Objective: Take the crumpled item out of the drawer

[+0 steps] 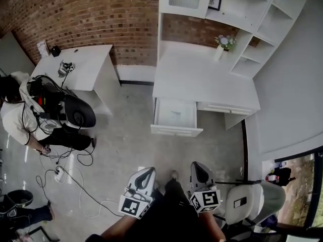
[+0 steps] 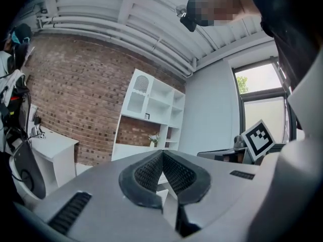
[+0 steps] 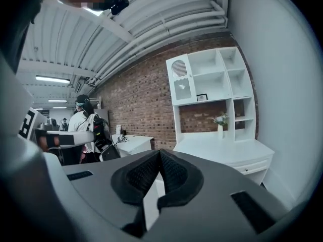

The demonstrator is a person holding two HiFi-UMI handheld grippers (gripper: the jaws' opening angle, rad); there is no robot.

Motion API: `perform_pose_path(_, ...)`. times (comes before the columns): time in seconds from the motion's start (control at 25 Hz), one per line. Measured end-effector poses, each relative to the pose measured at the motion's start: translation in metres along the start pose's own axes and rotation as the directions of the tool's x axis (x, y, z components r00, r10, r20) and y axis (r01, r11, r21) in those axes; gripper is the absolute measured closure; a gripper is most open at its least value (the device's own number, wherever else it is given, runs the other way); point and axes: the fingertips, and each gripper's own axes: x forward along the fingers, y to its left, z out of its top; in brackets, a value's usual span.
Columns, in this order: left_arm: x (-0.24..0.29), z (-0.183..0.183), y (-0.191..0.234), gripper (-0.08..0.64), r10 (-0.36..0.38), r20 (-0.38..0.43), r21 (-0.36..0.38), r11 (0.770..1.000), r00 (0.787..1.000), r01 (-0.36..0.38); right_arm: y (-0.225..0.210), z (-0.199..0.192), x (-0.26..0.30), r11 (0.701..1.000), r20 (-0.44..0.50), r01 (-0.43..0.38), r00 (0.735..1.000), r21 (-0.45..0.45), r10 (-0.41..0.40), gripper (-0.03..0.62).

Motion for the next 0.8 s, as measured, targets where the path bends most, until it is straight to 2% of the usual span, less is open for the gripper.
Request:
perform_pose_path(0.28,0.097,-0.007,0.056,0.535,0.025,-0.012,-0.009,1.0,1.0,-0.025,-0.068,-0.023,0.138,0.999,-0.105,-0.027,0.994,-0.033,0.024,0.578)
perform_pose_path(0.44,0.156,-0.01,0.096,0.537,0.067,-0.053,-0.018,0.998,0.996,-0.068,-0.103,-0.052,0.225,0.995,-0.202,-0.075,0.977,-0.061,0.061,0.578)
perform_pose_path(0.64,0.243,0.003,0.133,0.537,0.086,-0.05,-0.042,0.995,0.995,-0.088,-0.148,-0.111,0.325,0.984,-0.385,-0.155,0.916,-0.088,0.11,0.578)
perform_pose_path(0.72,0.275,0.003,0.148,0.535,0.105,-0.047,-0.078,0.991,0.993,-0.109,-0.164,-0.141,0.362,0.976,-0.46,-0.192,0.88,-0.108,0.122,0.578)
perform_pose_path(0.8,0.308,-0.006,0.165,0.537,0.125,-0.064,-0.103,0.986,0.99,-0.131,-0.18,-0.181,0.4,0.963,-0.541,-0.237,0.83,-0.124,0.135,0.578)
